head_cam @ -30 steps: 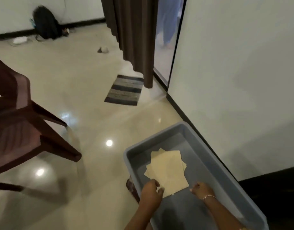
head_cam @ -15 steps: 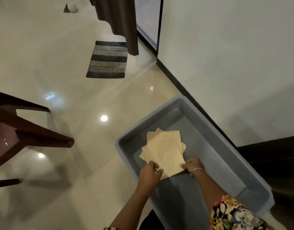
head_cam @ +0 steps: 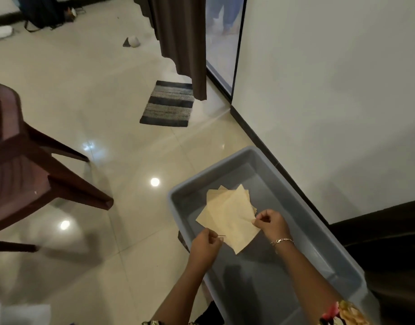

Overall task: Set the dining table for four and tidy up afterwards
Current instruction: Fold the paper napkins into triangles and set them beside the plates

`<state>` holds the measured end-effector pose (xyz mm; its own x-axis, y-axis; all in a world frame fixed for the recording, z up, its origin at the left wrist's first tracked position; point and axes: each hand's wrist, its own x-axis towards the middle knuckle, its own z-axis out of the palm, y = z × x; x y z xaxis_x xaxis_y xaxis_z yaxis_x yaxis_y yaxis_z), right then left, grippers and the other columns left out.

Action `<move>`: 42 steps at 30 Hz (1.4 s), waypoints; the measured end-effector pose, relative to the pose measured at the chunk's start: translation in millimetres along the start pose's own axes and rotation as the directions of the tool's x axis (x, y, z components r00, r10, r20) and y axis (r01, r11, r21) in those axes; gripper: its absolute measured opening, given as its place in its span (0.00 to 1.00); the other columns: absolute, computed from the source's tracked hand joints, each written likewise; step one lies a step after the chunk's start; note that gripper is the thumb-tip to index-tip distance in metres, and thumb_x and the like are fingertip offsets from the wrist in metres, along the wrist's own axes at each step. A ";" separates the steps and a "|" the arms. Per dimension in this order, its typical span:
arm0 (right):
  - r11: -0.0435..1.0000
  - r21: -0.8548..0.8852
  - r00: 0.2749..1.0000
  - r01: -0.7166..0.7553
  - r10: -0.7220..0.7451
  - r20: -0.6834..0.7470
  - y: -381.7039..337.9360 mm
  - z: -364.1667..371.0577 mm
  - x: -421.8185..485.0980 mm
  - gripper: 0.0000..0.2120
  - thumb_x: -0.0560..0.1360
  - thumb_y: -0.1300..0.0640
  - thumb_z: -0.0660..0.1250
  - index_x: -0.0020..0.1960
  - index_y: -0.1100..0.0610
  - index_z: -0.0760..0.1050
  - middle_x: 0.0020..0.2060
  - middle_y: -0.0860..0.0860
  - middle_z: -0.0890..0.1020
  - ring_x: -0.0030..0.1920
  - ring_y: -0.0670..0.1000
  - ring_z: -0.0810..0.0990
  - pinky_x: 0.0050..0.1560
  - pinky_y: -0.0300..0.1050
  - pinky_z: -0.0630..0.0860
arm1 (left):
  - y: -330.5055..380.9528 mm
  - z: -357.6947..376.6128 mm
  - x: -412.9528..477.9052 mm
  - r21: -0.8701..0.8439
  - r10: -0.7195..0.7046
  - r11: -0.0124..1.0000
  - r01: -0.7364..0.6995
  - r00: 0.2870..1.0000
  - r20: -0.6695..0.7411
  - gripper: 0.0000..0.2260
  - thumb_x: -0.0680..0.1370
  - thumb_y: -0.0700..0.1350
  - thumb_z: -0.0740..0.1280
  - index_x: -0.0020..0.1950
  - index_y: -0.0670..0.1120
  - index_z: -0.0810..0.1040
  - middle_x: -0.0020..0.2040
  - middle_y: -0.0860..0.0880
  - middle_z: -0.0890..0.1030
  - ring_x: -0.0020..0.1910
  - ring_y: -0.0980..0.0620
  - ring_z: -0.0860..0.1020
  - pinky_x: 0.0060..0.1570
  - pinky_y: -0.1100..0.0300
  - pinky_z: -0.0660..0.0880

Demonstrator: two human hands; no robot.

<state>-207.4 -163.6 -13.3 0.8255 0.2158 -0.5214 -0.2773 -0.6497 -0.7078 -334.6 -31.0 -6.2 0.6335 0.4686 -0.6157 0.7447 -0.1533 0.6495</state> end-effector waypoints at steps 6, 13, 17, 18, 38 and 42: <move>0.954 0.092 0.942 0.285 -0.297 0.157 -48.5 -46.9 -65.7 0.09 0.71 0.64 0.70 0.36 0.54 0.72 0.33 0.48 0.75 0.36 0.46 0.73 0.38 0.37 0.70 | 0.8 11.4 -59.4 -0.212 0.007 0.977 -0.032 0.993 -0.118 0.06 0.78 0.44 0.65 0.41 0.48 0.72 0.38 0.51 0.75 0.38 0.54 0.73 0.39 0.62 0.72; 0.849 0.359 0.844 0.386 -0.483 0.234 -100.0 -105.2 -159.1 0.08 0.73 0.66 0.66 0.37 0.57 0.72 0.31 0.50 0.74 0.34 0.48 0.73 0.34 0.38 0.73 | 30.4 36.1 -129.4 -0.799 -0.060 0.592 0.108 0.994 0.089 0.21 0.74 0.57 0.67 0.55 0.41 0.71 0.55 0.42 0.76 0.55 0.44 0.76 0.43 0.55 0.78; 0.781 0.544 0.828 0.307 -0.501 0.252 -114.8 -135.9 -197.5 0.07 0.75 0.64 0.63 0.39 0.57 0.71 0.30 0.50 0.73 0.31 0.47 0.71 0.29 0.37 0.72 | 46.4 40.1 -163.1 -0.990 0.170 0.105 0.089 0.980 0.106 0.37 0.62 0.58 0.78 0.63 0.40 0.72 0.60 0.39 0.79 0.57 0.42 0.79 0.43 0.49 0.80; 0.774 0.555 0.833 0.304 -0.499 0.240 -114.8 -143.1 -203.3 0.07 0.75 0.63 0.63 0.39 0.56 0.71 0.31 0.51 0.73 0.31 0.48 0.70 0.30 0.37 0.73 | 48.7 38.2 -169.2 -0.998 0.185 0.048 0.032 0.982 0.040 0.30 0.67 0.53 0.76 0.64 0.41 0.72 0.58 0.40 0.80 0.53 0.43 0.81 0.40 0.51 0.80; 0.741 0.237 0.646 0.628 -0.667 0.372 -116.4 -102.8 -281.3 0.06 0.70 0.67 0.70 0.45 0.59 0.77 0.40 0.52 0.82 0.41 0.48 0.80 0.42 0.40 0.76 | -27.9 15.1 -282.3 -0.957 -0.067 0.219 -0.191 0.975 -0.210 0.07 0.73 0.42 0.69 0.49 0.40 0.77 0.41 0.43 0.82 0.44 0.45 0.80 0.44 0.52 0.78; 0.707 0.302 0.502 0.640 -0.682 0.533 -130.3 -63.0 -337.6 0.07 0.70 0.65 0.70 0.46 0.57 0.77 0.39 0.52 0.84 0.38 0.48 0.81 0.37 0.40 0.76 | -48.4 -0.5 -313.0 -0.982 -0.097 0.064 -0.178 0.978 -0.183 0.18 0.65 0.47 0.70 0.52 0.40 0.76 0.46 0.41 0.80 0.49 0.44 0.78 0.49 0.50 0.75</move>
<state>-419.0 -197.7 285.0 0.3412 0.9394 -0.0329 0.1834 -0.1008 -0.9778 -569.0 -169.8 155.3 0.5091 0.6326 -0.5836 -0.2714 0.7615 0.5887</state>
